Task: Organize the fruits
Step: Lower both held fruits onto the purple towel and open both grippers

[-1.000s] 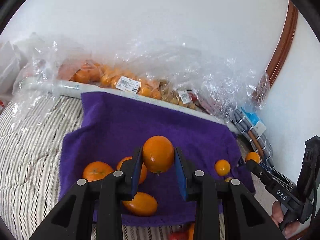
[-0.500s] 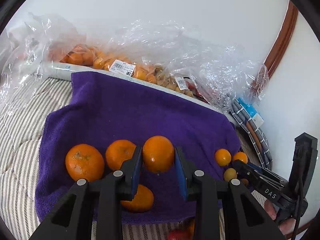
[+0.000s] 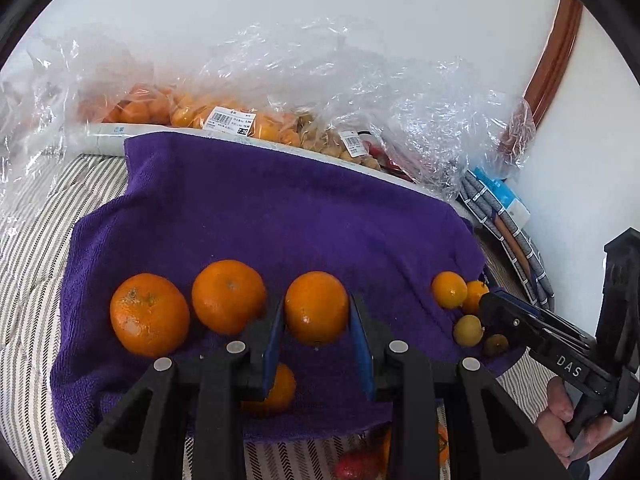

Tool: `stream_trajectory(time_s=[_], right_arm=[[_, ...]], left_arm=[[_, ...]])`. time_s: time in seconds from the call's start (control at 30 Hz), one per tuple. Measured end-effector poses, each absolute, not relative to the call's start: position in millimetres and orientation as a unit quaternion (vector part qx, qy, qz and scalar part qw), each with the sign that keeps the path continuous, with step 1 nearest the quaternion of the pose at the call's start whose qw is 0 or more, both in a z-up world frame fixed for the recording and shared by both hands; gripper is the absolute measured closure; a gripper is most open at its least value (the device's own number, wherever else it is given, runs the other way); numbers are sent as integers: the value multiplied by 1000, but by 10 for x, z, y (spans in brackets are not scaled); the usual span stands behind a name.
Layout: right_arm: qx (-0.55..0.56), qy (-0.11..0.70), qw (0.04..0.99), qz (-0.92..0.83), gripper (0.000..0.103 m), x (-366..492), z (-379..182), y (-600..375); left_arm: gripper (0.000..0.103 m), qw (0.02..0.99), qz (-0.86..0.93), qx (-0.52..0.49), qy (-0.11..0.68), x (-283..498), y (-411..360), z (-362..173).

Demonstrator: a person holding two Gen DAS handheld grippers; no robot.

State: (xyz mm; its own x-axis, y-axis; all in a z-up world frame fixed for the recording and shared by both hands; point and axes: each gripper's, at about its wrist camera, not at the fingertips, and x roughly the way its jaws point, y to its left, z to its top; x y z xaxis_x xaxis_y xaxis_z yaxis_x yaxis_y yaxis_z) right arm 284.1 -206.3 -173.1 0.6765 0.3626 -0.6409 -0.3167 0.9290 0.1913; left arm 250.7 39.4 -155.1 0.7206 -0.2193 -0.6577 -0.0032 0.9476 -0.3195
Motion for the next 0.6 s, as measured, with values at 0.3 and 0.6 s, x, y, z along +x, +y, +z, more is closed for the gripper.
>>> stream_trajectory(time_s=[0.3,0.6], right_arm=[[34,349,918,186,60,2813,-1703,-2051],[29,341,923,174,60,2747,-1675,-2058]], left_arm=[[72,916,-58,-151,366,2502,393,-1558],[65,917,-62,-169,356,2467,448,-1550]])
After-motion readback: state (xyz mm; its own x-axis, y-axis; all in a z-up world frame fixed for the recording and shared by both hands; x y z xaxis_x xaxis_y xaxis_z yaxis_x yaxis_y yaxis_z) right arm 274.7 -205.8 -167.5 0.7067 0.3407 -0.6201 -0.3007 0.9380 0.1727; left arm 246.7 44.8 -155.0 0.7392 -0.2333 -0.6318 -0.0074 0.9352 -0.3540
